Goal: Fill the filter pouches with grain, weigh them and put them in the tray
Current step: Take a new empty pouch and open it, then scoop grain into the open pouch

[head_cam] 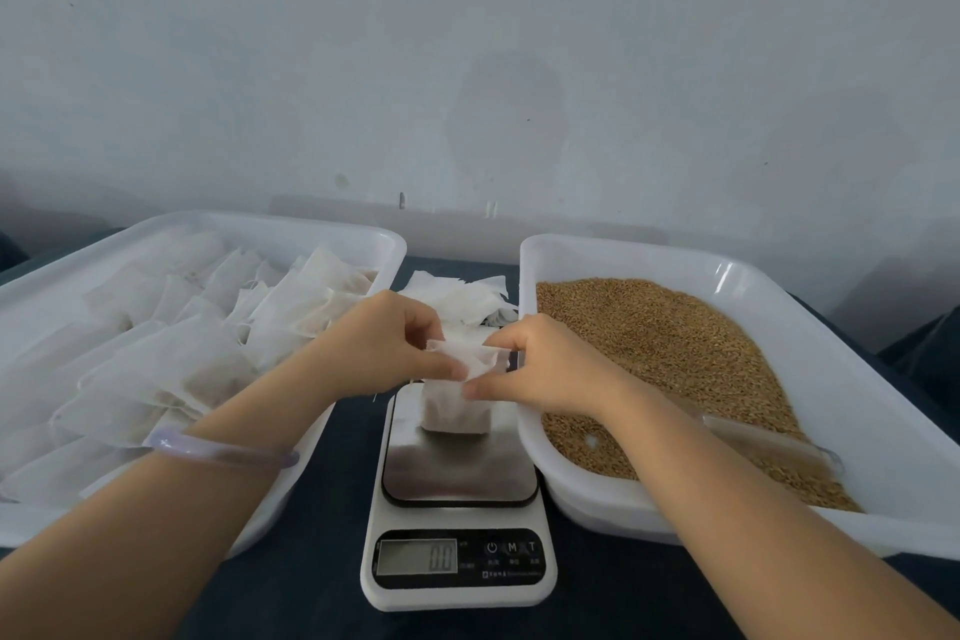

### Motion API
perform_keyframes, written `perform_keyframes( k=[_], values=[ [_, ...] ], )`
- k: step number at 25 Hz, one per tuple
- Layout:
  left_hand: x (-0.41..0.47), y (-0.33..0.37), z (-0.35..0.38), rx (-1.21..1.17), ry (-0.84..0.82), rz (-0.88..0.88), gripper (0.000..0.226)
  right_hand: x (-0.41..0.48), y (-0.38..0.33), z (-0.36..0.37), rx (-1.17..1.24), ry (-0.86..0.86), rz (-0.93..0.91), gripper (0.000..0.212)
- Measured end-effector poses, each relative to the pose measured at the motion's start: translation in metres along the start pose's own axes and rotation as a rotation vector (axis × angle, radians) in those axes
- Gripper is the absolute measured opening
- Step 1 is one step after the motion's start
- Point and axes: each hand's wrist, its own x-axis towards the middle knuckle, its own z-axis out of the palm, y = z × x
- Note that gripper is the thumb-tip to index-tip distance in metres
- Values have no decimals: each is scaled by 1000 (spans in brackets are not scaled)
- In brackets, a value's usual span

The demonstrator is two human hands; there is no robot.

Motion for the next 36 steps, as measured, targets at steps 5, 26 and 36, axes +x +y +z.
perform_keyframes(
  k=[5,26,36],
  values=[
    [-1,4,2,85,-63,30,32,0,1,1,-54,25,10,32],
    [4,13,17,429,-257,-60,16,15,-16,13,-525,-117,68,28],
    [-1,5,15,419,-221,46,12,12,-8,10,-413,-109,27,38]
  ],
)
